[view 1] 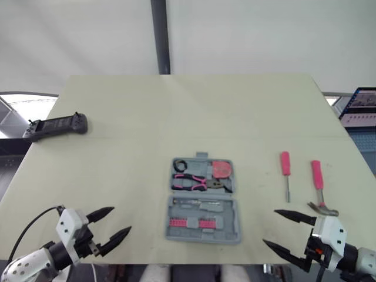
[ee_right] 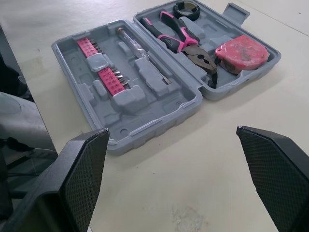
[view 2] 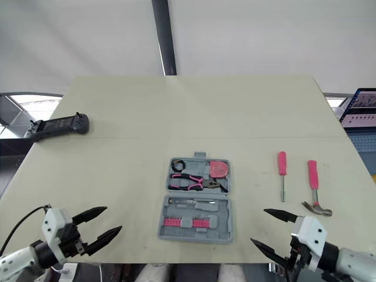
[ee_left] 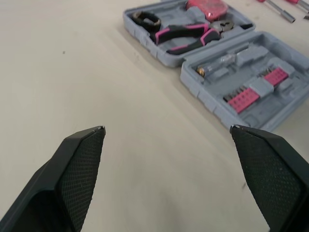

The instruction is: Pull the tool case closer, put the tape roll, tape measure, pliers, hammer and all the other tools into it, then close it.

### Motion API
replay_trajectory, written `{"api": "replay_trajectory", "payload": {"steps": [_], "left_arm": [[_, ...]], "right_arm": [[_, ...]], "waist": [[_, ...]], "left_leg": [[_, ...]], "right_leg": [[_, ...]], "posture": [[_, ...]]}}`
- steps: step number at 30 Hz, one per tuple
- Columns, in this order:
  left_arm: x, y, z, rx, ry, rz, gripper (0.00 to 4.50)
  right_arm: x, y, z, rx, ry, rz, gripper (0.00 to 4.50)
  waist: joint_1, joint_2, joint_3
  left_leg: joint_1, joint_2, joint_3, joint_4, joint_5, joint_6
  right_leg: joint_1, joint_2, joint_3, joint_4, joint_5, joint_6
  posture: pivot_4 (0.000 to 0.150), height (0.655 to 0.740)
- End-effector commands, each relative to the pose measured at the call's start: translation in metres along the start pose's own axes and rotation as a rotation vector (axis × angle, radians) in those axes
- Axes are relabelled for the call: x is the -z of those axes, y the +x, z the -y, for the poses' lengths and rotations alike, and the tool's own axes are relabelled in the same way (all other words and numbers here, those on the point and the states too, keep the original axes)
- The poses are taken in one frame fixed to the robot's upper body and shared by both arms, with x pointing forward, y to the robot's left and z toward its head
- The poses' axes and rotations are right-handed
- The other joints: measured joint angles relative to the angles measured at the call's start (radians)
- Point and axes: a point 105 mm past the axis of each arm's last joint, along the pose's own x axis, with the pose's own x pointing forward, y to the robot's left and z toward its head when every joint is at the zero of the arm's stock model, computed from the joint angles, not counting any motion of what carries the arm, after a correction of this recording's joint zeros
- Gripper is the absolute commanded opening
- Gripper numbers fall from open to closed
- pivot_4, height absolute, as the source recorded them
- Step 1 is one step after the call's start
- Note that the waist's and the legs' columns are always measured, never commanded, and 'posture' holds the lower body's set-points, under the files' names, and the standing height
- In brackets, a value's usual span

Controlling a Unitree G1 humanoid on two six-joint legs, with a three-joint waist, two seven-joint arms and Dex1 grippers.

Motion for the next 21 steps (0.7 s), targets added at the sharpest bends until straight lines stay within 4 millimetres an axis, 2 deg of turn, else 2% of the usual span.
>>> {"api": "replay_trajectory", "payload": {"steps": [1, 11, 16, 21], "left_arm": [[0.002, -0.013, 0.001, 0.0, 0.055, -0.003, 4.43], [-0.006, -0.009, 0.008, 0.012, 0.075, 0.068, 4.43], [-0.033, 0.002, 0.041, 0.282, 0.2, 0.139, 4.43], [-0.052, 0.012, 0.052, 0.396, 0.262, 0.2, 4.43]], "right_arm": [[0.001, -0.001, -0.002, -0.005, -0.007, 0.002, 4.5], [0.001, 0.004, -0.001, -0.016, -0.007, 0.001, 4.5], [0.0, 0.005, 0.01, 0.092, 0.04, 0.007, 4.5], [0.001, 0.006, 0.011, 0.159, 0.067, 0.006, 4.5]], "waist": [[0.0, 0.0, 0.0], [-0.002, 0.0, 0.0], [-0.001, -0.001, 0.001], [-0.001, 0.002, 0.001]], "left_leg": [[0.0, 0.0, 0.0, 0.0, 0.0, 0.0], [0.0, 0.0, 0.0, -0.002, 0.0, 0.0], [0.0, 0.0, 0.001, -0.003, 0.0, 0.0], [0.0, 0.0, 0.001, -0.005, 0.0, 0.0]], "right_leg": [[0.0, 0.0, 0.0, -0.001, -0.001, -0.002], [0.0, 0.0, 0.0, -0.002, 0.001, 0.0], [-0.001, 0.0, 0.0, -0.002, 0.001, 0.0], [-0.001, 0.0, 0.0, -0.003, 0.001, 0.0]], "posture": [[0.15, 0.74], [0.15, 0.74], [0.15, 0.74], [0.15, 0.74]]}}
